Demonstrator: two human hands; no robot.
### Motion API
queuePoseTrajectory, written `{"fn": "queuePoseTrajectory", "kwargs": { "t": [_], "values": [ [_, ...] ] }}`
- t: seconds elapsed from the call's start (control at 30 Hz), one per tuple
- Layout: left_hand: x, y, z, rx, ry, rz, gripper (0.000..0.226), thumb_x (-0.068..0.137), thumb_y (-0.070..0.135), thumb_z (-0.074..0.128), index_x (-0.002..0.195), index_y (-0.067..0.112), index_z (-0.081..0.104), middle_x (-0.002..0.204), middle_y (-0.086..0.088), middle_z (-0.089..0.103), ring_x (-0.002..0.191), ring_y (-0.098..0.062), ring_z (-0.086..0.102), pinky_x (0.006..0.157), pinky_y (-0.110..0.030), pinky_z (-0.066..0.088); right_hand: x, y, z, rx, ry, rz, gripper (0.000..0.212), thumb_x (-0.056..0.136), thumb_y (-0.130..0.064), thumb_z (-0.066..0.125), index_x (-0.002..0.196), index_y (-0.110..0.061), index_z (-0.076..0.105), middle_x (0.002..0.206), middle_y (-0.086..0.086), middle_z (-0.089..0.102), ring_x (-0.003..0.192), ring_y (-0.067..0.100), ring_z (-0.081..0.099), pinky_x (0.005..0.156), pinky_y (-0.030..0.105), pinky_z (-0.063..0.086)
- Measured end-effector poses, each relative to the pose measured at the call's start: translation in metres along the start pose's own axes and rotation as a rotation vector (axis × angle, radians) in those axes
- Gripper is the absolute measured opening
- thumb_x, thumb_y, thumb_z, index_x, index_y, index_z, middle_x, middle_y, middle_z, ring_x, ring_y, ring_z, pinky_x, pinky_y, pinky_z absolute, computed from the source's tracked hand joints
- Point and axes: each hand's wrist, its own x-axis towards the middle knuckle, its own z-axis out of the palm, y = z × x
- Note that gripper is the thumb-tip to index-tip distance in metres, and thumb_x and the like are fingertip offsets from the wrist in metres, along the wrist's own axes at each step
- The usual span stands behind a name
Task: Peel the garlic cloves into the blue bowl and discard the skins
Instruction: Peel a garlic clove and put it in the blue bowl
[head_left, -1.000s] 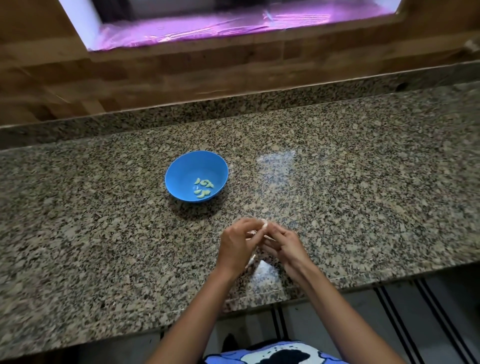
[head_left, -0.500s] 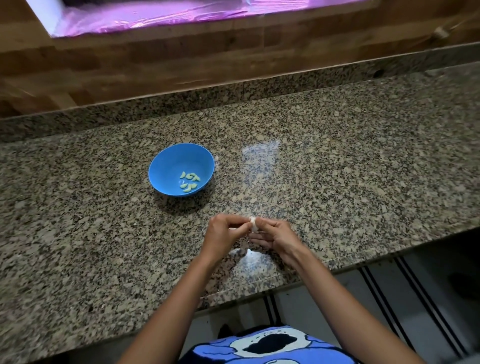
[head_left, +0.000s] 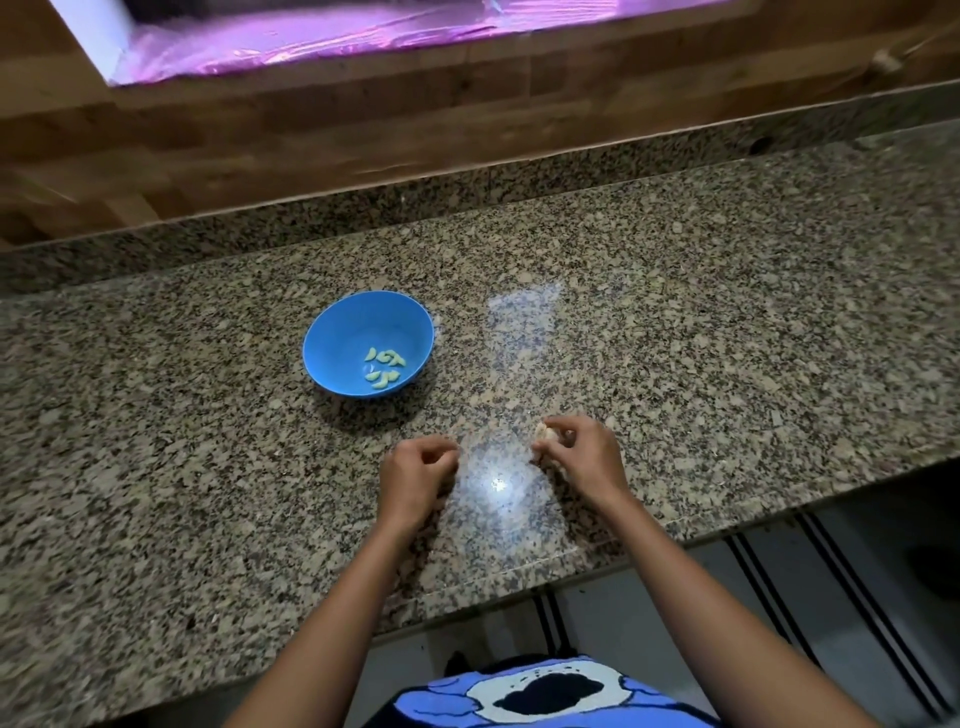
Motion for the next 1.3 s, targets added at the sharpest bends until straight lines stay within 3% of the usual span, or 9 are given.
{"fn": "queuePoseTrajectory", "kwargs": {
  "t": [0.1, 0.33, 0.43, 0.53, 0.63, 0.83, 1.17, 1.23, 1.3],
  "values": [
    [0.000, -0.003, -0.003, 0.223, -0.002, 0.121, 0.016, 0.085, 0.018, 0.069, 0.100, 0.016, 0.073, 0.095, 0.002, 0.070, 0.081, -0.008, 0.065, 0.057, -0.005, 0.047, -0.001, 0.009, 0.006, -0.151, 0.045, -0.095, 0.037, 0.080, -0.024, 0.069, 0.115, -0.018, 0.063, 0.111, 0.000, 0.061, 0.098, 0.015, 0.059, 0.085, 0.026, 0.050],
    [0.003, 0.012, -0.005, 0.168, -0.097, -0.033, 0.005, 0.082, 0.016, 0.072, 0.084, 0.012, 0.073, 0.072, -0.002, 0.071, 0.061, -0.013, 0.068, 0.056, -0.028, 0.059, -0.018, 0.012, 0.019, -0.431, 0.212, -0.280, 0.065, 0.077, -0.037, 0.066, 0.137, -0.025, 0.043, 0.143, 0.003, 0.040, 0.133, 0.020, 0.036, 0.110, 0.042, 0.031],
    [0.004, 0.019, -0.009, -0.050, -0.295, -0.173, 0.009, 0.083, 0.006, 0.068, 0.089, -0.001, 0.070, 0.081, -0.018, 0.071, 0.066, -0.024, 0.066, 0.061, -0.032, 0.058, -0.036, 0.005, 0.035, -0.404, 0.011, -0.481, 0.064, 0.083, -0.039, 0.056, 0.141, -0.022, 0.037, 0.147, 0.001, 0.035, 0.133, 0.016, 0.036, 0.107, 0.040, 0.038],
    [0.004, 0.024, -0.011, -0.045, -0.407, -0.180, 0.010, 0.079, -0.001, 0.070, 0.087, -0.007, 0.069, 0.083, -0.021, 0.071, 0.069, -0.025, 0.066, 0.058, -0.027, 0.056, -0.041, 0.010, 0.042, -0.538, -0.279, -0.431, 0.087, 0.084, -0.061, 0.043, 0.149, -0.022, -0.001, 0.154, -0.007, -0.008, 0.141, 0.007, -0.006, 0.114, 0.029, -0.008],
    [0.007, 0.027, -0.010, 0.018, -0.427, -0.179, 0.005, 0.076, -0.002, 0.073, 0.079, -0.004, 0.070, 0.075, -0.017, 0.071, 0.061, -0.021, 0.064, 0.053, -0.024, 0.052, -0.035, 0.018, 0.044, -0.648, -0.322, -0.372, 0.096, 0.076, -0.076, 0.016, 0.146, -0.020, -0.018, 0.148, -0.007, -0.027, 0.137, 0.005, -0.024, 0.109, 0.027, -0.020],
    [0.022, 0.037, -0.010, 0.132, -0.555, -0.241, 0.005, 0.080, -0.001, 0.069, 0.076, -0.003, 0.067, 0.070, -0.013, 0.066, 0.058, -0.018, 0.060, 0.053, -0.024, 0.052, -0.035, 0.021, 0.044, -0.634, -0.311, -0.410, 0.079, 0.080, -0.073, 0.014, 0.145, -0.035, -0.013, 0.149, -0.009, -0.028, 0.138, 0.006, -0.026, 0.105, 0.026, -0.024],
    [0.022, 0.046, 0.002, 0.528, -0.409, -0.034, 0.008, 0.080, 0.011, 0.072, 0.077, 0.004, 0.069, 0.073, -0.005, 0.068, 0.068, -0.018, 0.064, 0.071, -0.035, 0.057, -0.035, 0.024, 0.046, -0.585, -0.285, -0.425, 0.074, 0.086, -0.069, 0.021, 0.145, -0.036, -0.010, 0.149, -0.010, -0.026, 0.138, 0.007, -0.023, 0.106, 0.025, -0.024],
    [0.022, 0.043, -0.004, 0.365, -0.431, -0.072, 0.008, 0.083, 0.005, 0.067, 0.076, 0.002, 0.067, 0.070, -0.009, 0.067, 0.061, -0.017, 0.062, 0.065, -0.033, 0.058, -0.035, 0.021, 0.044, -0.462, -0.291, -0.392, 0.065, 0.090, -0.062, 0.028, 0.146, -0.038, 0.004, 0.153, -0.012, -0.013, 0.141, 0.005, -0.013, 0.113, 0.029, -0.014],
    [0.020, 0.041, -0.014, -0.026, -0.479, -0.244, 0.007, 0.085, -0.001, 0.063, 0.085, -0.006, 0.065, 0.073, -0.014, 0.066, 0.058, -0.016, 0.064, 0.059, -0.026, 0.057, -0.033, 0.015, 0.041, -0.136, -0.236, -0.290, 0.047, 0.095, -0.044, 0.041, 0.141, -0.039, 0.029, 0.152, -0.011, 0.023, 0.141, 0.007, 0.017, 0.117, 0.036, 0.013]
  ]
}}
